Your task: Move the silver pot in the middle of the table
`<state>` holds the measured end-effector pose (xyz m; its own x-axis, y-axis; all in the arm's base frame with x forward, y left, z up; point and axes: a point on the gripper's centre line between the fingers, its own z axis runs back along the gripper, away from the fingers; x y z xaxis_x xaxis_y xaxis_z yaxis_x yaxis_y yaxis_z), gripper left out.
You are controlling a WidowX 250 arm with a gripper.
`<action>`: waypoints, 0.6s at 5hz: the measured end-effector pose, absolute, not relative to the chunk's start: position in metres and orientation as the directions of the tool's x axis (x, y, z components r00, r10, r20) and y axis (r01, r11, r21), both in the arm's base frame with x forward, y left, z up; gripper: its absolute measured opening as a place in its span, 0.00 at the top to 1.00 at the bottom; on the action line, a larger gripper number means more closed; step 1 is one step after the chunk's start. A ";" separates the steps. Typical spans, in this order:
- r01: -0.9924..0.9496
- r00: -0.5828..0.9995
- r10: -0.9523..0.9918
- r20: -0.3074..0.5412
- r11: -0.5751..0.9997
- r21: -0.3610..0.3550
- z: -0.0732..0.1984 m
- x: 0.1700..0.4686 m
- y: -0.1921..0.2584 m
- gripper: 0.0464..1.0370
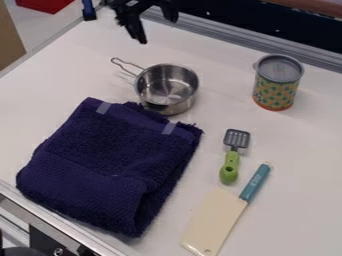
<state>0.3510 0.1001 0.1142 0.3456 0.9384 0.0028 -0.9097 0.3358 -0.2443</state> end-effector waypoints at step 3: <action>-0.573 0.801 0.575 0.165 0.817 -0.067 0.084 0.278 0.173 0.04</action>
